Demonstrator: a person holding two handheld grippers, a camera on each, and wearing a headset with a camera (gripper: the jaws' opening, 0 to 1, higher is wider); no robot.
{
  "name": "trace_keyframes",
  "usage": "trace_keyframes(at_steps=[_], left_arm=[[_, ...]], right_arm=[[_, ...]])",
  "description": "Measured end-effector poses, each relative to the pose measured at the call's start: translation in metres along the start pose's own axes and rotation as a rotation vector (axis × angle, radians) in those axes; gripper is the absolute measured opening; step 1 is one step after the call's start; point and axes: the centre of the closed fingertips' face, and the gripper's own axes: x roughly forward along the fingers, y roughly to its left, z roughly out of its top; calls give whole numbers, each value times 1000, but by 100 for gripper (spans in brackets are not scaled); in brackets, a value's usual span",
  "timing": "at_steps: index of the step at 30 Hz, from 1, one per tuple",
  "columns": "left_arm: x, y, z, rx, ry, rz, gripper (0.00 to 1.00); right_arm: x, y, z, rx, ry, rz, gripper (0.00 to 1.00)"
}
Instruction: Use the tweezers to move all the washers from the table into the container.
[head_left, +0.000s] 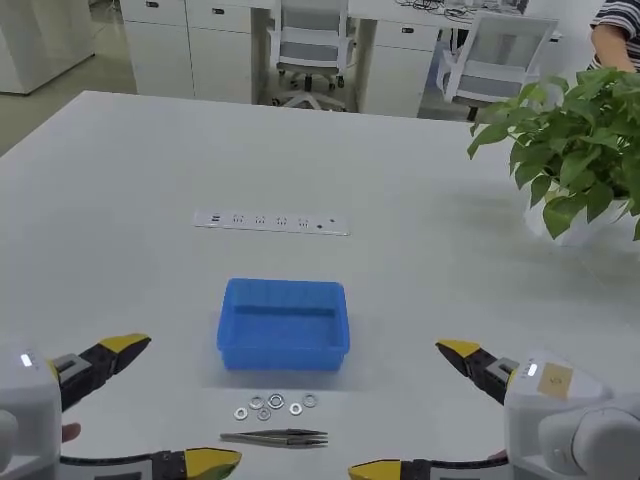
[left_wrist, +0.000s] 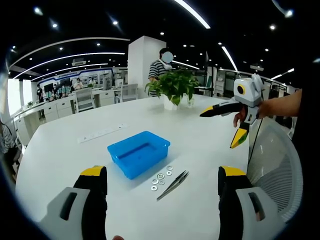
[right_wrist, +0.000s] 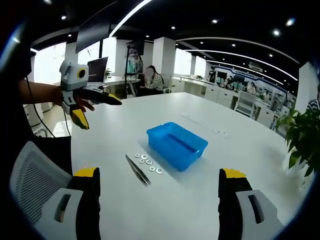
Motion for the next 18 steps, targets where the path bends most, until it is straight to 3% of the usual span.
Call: trace_keyframes(at_steps=[18], left_arm=[[1,0,1,3,0,0,98]], right_arm=[[-1,0,0,-6,0,5,100]])
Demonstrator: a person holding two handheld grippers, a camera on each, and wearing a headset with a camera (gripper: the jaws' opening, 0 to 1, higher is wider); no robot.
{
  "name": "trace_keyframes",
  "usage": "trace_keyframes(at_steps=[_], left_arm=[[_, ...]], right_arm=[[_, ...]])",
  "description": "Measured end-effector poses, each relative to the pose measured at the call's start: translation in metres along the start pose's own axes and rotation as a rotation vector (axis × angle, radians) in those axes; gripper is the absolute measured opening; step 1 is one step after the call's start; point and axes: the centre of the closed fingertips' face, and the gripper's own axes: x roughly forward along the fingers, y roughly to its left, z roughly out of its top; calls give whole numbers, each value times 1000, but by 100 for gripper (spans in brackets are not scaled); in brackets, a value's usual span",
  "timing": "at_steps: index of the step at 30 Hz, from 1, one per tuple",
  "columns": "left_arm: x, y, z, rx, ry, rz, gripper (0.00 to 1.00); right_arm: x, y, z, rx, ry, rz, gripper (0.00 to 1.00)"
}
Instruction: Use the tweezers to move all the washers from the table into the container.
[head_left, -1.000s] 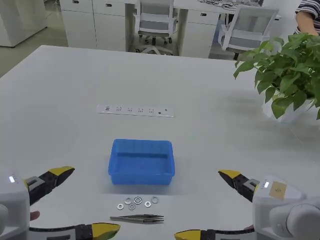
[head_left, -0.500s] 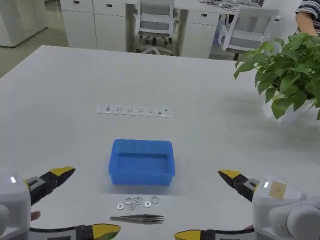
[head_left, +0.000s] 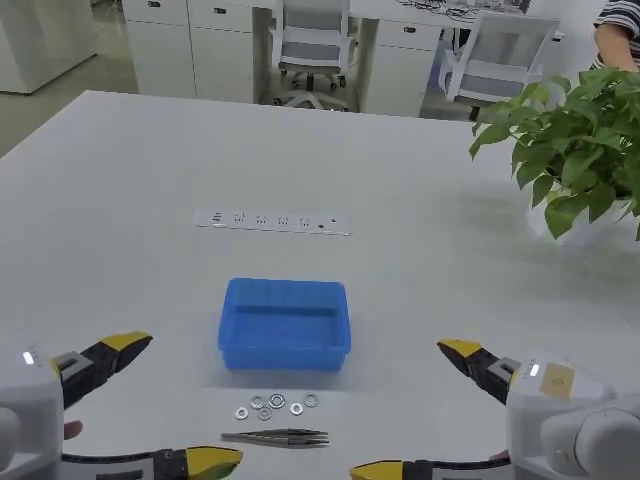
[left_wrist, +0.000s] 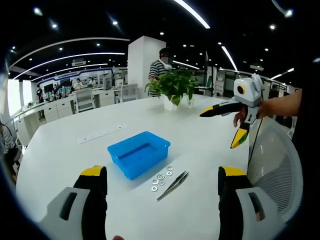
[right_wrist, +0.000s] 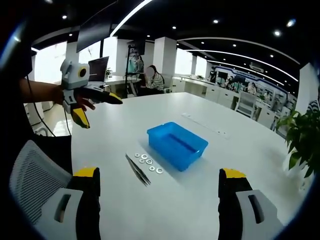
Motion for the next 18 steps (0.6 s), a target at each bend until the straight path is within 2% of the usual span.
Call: trace_keyframes(at_steps=[18], left_arm=[[-2,1,1,-3,0,4,98]], right_arm=[[2,0,-1,-11,7,12,100]])
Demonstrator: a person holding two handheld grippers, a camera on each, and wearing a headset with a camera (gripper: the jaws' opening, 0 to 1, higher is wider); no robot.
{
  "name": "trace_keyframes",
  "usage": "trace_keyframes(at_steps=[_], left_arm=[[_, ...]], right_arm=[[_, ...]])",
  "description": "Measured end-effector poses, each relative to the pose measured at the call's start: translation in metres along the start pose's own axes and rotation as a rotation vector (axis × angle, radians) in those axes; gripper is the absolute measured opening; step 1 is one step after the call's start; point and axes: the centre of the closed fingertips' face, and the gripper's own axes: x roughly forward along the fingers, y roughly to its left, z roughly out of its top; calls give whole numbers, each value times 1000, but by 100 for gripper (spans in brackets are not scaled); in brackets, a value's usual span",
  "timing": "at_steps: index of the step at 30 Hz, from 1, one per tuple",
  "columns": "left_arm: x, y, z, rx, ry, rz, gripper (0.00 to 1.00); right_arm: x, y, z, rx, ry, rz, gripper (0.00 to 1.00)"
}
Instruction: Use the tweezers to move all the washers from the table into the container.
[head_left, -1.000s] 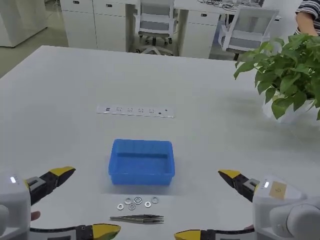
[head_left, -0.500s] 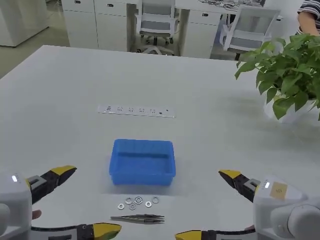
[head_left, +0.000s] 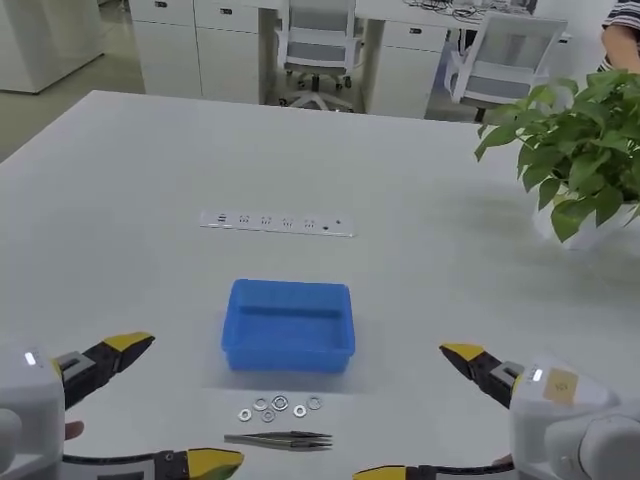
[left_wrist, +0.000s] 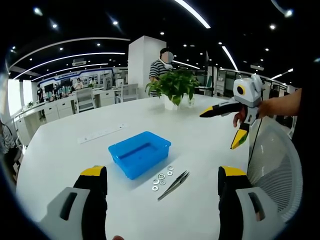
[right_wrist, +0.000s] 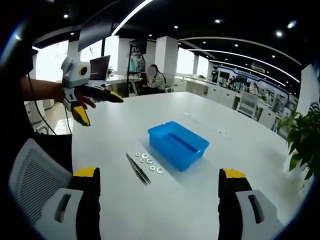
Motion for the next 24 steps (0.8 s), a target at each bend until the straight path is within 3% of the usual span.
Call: trace_keyframes(at_steps=[10,24], left_arm=[[4,-2,-1,11,12,-15,98],[11,7,0,47,34,-57,92]], right_arm=[[0,-5,2,-22,5,-1,99],[6,-17,7,-81,38,37,94]])
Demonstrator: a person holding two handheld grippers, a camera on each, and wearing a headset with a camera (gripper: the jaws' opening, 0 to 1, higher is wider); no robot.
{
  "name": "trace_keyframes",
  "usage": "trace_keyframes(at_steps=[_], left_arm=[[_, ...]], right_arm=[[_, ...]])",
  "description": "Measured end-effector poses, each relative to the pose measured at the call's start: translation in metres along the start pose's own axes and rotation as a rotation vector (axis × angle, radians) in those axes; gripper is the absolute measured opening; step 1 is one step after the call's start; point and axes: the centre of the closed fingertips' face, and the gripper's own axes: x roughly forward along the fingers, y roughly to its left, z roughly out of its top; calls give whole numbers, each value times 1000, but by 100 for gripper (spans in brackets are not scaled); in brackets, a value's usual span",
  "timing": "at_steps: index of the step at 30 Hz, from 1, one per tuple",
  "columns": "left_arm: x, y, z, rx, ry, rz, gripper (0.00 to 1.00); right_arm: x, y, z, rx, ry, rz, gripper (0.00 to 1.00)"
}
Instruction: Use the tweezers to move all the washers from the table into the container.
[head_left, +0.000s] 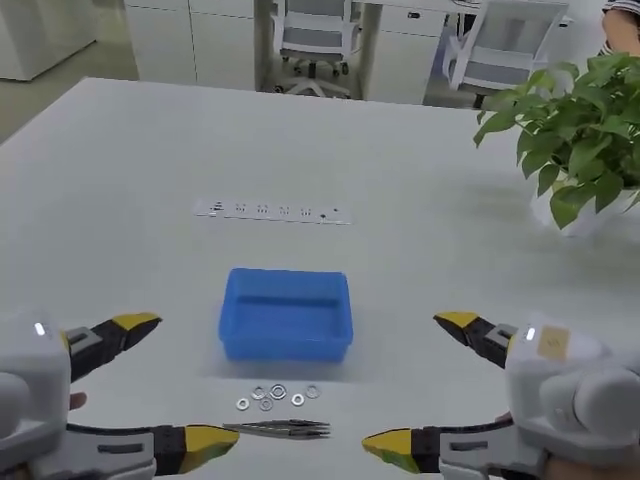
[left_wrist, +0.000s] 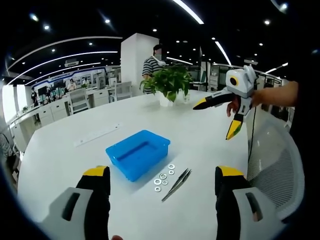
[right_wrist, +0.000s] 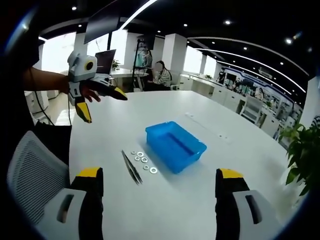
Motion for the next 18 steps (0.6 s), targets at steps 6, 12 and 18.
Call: trace_keyframes(at_steps=[6,12,18], left_arm=[[6,-1,-1,19,22,-34,89],[15,-2,-6,59,63,-75,85],[23,-1,-12,95,104,-118,78]], right_arm=[[4,-3,-3,-35,28,26,91],[9,-6,-6,-58,48,54,87],[16,-5,-12,-87,73,92,82]])
